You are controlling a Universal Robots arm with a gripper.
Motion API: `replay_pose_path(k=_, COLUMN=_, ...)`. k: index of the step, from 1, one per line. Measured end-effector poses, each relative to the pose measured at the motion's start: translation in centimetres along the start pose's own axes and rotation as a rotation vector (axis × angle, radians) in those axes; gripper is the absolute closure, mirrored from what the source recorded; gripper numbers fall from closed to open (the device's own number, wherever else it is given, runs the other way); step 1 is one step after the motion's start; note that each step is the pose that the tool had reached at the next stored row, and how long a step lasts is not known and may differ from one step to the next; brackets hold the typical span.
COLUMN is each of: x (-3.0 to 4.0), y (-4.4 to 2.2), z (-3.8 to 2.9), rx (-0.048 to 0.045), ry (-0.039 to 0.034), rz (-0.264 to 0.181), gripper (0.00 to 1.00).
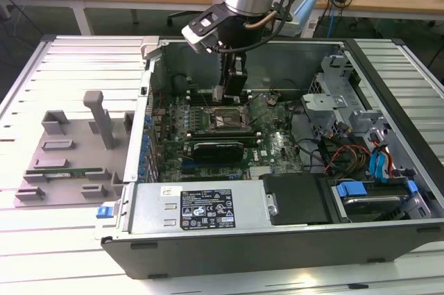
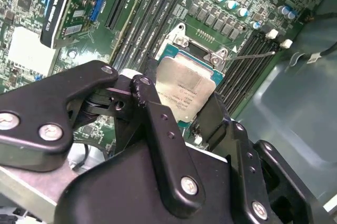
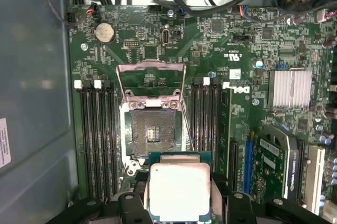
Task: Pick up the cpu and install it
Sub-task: 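Place the cpu into insertion slot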
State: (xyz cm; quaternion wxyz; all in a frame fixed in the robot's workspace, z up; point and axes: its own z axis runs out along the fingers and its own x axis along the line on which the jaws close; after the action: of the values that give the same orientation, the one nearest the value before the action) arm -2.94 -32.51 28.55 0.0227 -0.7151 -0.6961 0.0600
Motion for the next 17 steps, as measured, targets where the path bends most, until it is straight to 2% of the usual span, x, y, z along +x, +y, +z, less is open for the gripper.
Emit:
replay_pose_path(k=4, x=0.0, y=0.02, z=0.01, rx=-0.0014, ry=0.0003, rz=0.0, gripper=0.45)
replay_pose_path(k=5, x=0.01, y=0.02, z=0.04, rx=-0.014, ry=-0.0016, rz=0.001, gripper=0.45)
replay_pose_path(k=6, x=0.0, y=0.02, z=0.05, rx=-0.0441, ry=-0.0034, rz=0.003, gripper=0.45)
replay_pose_path(k=7, x=0.01, y=0.03, z=0.09, rx=-0.0778, ry=-0.0023, rz=0.005, gripper=0.45)
replay_pose_path(k=13, x=0.01, y=0.03, z=0.12, rx=-0.0786, ry=-0.0023, rz=0.005, gripper=0.45)
replay_pose_path(k=17, x=0.03, y=0.08, z=0.49, rx=-0.0787, ry=-0.0041, rz=0.005, gripper=0.45)
